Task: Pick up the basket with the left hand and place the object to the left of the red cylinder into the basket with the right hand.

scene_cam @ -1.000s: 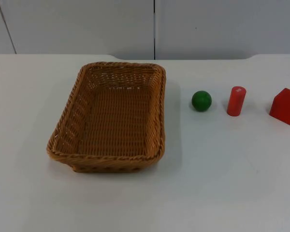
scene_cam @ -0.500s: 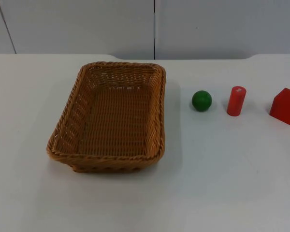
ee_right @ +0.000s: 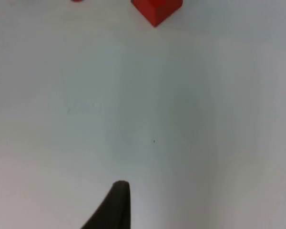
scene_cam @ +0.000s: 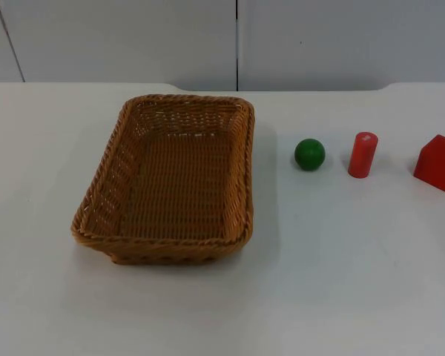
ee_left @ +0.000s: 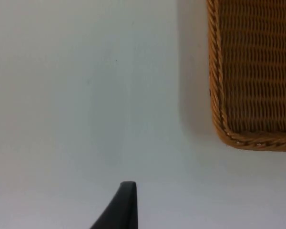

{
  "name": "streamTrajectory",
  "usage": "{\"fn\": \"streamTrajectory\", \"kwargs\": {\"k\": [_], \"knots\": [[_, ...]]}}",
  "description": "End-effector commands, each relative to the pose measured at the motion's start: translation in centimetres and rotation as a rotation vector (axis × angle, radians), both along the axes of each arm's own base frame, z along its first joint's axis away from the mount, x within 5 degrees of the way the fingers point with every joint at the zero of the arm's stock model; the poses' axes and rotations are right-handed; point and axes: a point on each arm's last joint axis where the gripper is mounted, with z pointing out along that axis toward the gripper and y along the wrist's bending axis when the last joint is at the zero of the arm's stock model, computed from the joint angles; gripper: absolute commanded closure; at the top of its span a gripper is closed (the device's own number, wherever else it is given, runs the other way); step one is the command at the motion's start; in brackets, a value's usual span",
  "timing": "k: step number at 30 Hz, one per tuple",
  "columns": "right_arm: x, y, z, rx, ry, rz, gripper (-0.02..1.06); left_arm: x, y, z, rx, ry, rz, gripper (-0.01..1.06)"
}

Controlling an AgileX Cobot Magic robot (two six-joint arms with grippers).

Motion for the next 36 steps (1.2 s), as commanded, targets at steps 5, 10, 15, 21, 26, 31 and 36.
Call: {"fn": "streamTrajectory", "kwargs": {"k": [5, 10, 15, 21, 26, 31, 36], "knots": [[0.8, -0.1, -0.6, 0.004, 0.032, -0.004, -0.01, 0.1, -0.2, 0.2, -0.010, -0.010, -0.008, 0.00], [0.8, -0.1, -0.6, 0.004, 0.029, -0.004, -0.01, 0.3, -0.2, 0.0, -0.011, 0.001, -0.008, 0.00], [0.9, -0.1, -0.6, 0.004, 0.020, -0.004, -0.01, 1.7, -0.1, -1.0, -0.014, 0.037, -0.018, 0.00], [1.0, 0.0, -0.5, 0.008, 0.000, -0.004, -0.01, 5.5, -0.2, -2.4, -0.040, 0.113, -0.053, 0.00], [1.0, 0.0, -0.5, 0.008, 0.000, -0.004, -0.01, 11.6, -0.6, -3.7, -0.097, 0.152, -0.115, 0.00], [1.1, 0.0, -0.5, 0.008, -0.002, -0.004, -0.01, 16.6, -0.5, -5.8, -0.121, 0.198, -0.132, 0.00], [1.0, 0.0, -0.5, 0.008, 0.008, -0.004, -0.01, 21.3, -1.3, -8.7, -0.129, 0.274, -0.181, 0.00]]}}
